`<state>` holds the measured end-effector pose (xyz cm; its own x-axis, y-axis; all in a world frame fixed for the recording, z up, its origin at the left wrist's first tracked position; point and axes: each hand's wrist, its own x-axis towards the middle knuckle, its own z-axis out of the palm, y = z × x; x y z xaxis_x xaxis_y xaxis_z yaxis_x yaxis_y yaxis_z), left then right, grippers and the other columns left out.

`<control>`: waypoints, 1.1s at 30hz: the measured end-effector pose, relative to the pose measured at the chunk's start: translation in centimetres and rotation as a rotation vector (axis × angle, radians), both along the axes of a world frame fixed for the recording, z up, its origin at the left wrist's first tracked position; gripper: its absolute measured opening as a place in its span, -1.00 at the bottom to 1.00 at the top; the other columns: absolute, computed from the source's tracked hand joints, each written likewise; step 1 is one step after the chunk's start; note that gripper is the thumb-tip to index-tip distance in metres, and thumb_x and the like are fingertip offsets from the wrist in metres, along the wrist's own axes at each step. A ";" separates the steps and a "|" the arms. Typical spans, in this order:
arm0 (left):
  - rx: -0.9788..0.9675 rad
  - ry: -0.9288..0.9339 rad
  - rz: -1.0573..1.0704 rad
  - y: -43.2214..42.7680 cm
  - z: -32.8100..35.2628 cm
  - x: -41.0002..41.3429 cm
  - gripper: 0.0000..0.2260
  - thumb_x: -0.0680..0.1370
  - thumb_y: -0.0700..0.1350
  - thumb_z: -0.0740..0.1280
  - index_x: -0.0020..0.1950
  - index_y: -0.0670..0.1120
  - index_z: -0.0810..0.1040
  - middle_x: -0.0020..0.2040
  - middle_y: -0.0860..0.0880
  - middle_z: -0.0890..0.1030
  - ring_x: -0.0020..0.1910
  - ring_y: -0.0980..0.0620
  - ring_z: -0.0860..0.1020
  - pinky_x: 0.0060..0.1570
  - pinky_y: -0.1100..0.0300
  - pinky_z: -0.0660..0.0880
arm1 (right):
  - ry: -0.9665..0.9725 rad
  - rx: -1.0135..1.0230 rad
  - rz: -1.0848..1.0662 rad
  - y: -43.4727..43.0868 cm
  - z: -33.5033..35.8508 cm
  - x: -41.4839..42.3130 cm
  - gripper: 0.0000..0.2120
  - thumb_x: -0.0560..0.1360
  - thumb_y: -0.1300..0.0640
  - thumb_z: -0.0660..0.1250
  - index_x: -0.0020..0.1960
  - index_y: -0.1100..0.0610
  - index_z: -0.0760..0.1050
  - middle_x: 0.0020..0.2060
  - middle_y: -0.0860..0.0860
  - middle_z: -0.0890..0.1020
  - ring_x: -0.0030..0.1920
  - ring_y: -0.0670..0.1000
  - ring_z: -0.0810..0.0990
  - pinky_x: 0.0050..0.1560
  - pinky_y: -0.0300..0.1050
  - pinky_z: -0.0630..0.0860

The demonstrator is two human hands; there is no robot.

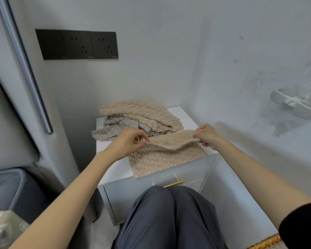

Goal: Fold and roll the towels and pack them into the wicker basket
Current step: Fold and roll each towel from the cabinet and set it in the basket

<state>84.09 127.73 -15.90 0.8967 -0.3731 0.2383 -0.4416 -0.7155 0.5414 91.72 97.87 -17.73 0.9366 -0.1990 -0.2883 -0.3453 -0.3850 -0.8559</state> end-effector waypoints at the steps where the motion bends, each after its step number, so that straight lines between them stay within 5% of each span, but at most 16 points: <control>1: 0.026 0.026 -0.025 -0.1 -0.4 -0.5 -0.90 0.48 -0.18 0.43 -0.04 -0.02 0.63 -0.16 0.04 0.56 -0.18 0.13 0.50 -0.18 0.29 0.45 | -0.023 -0.047 0.026 -0.2 -0.4 -0.2 -0.75 0.47 0.34 0.35 0.01 0.12 0.34 -0.19 0.08 0.46 -0.35 0.04 0.38 -0.49 -0.18 0.29; 5: 0.140 0.104 -0.076 -0.8 -1.9 -2.1 -0.86 0.43 -0.22 0.45 -0.05 -0.04 0.66 -0.20 0.08 0.55 -0.26 0.18 0.48 -0.20 0.33 0.42 | -0.114 -0.168 0.107 -0.6 -1.9 -1.6 -0.75 0.45 0.28 0.37 0.08 0.14 0.40 -0.12 0.08 0.53 -0.22 0.03 0.49 -0.38 -0.19 0.35; 10: 0.207 0.125 -0.095 -1.5 -3.2 -2.7 -0.79 0.39 -0.30 0.41 -0.05 -0.05 0.65 -0.20 0.05 0.53 -0.26 0.13 0.46 -0.16 0.23 0.42 | -0.214 -0.258 0.082 -0.9 -3.5 -2.5 -0.79 0.47 0.24 0.36 0.09 0.15 0.46 -0.26 -0.01 0.52 -0.26 -0.06 0.49 -0.35 -0.19 0.42; 15: 0.207 0.189 -0.095 -1.8 -4.1 -2.7 -0.82 0.37 0.06 0.50 -0.10 0.02 0.66 -0.21 0.11 0.56 -0.26 0.21 0.47 -0.18 0.23 0.46 | -0.195 -0.335 0.113 -1.1 -4.0 -2.4 -0.72 0.49 0.18 0.34 0.18 0.17 0.41 0.05 0.13 0.55 -0.01 0.10 0.54 -0.04 -0.02 0.54; 19: 0.172 0.117 -0.004 -1.8 -4.2 -2.3 -0.68 0.50 0.21 0.31 -0.16 -0.01 0.68 -0.19 0.07 0.61 -0.20 0.13 0.53 -0.18 0.19 0.49 | -0.019 -0.398 0.109 -0.9 -3.6 -1.9 -0.42 0.48 -0.09 0.35 0.33 0.26 0.33 0.20 0.13 0.52 0.23 0.19 0.48 0.22 0.08 0.46; 23: 0.200 0.110 0.074 -1.3 -4.5 -1.2 -0.79 0.57 0.04 0.29 0.12 0.02 0.60 0.11 -0.02 0.51 0.13 0.03 0.46 0.13 0.11 0.42 | 0.078 -0.372 0.156 -0.3 -3.0 -1.7 -0.65 0.43 -0.01 0.41 0.03 0.25 0.51 -0.09 0.12 0.58 0.00 0.13 0.57 -0.04 -0.01 0.50; 26: 0.262 0.134 0.166 -1.2 -4.9 -0.3 -0.69 0.59 0.03 0.22 0.32 0.05 0.46 0.33 -0.03 0.41 0.33 -0.06 0.33 0.26 -0.01 0.36 | 0.096 -0.299 0.204 -0.2 -2.2 -1.8 -0.83 0.43 0.16 0.39 -0.19 0.20 0.42 -0.26 0.09 0.50 -0.28 0.04 0.50 -0.36 -0.15 0.39; 30: 0.321 0.215 0.280 -1.5 -5.2 0.9 -0.58 0.61 0.08 0.17 0.45 0.05 0.28 0.41 -0.07 0.36 0.39 -0.16 0.25 0.28 -0.10 0.27 | 0.009 -0.295 0.243 -0.4 -0.5 -1.9 -0.81 0.46 0.22 0.29 -0.09 0.14 0.26 -0.21 0.04 0.42 -0.23 0.02 0.41 -0.30 -0.14 0.33; 33: 0.332 0.180 0.307 -1.8 -5.3 1.5 -0.62 0.59 0.07 0.20 0.40 0.04 0.34 0.27 -0.06 0.49 0.33 -0.15 0.35 0.25 -0.08 0.27 | -0.156 -0.418 0.256 -0.9 0.9 -1.6 -0.85 0.47 0.23 0.24 -0.03 0.14 0.28 -0.23 -0.04 0.36 -0.21 0.00 0.35 -0.28 -0.13 0.26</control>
<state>85.55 125.97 -21.24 0.9933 -0.1141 -0.0172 -0.1032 -0.9450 0.3105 90.14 96.97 -16.80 0.9959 -0.0265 -0.0862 -0.0760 -0.7611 -0.6442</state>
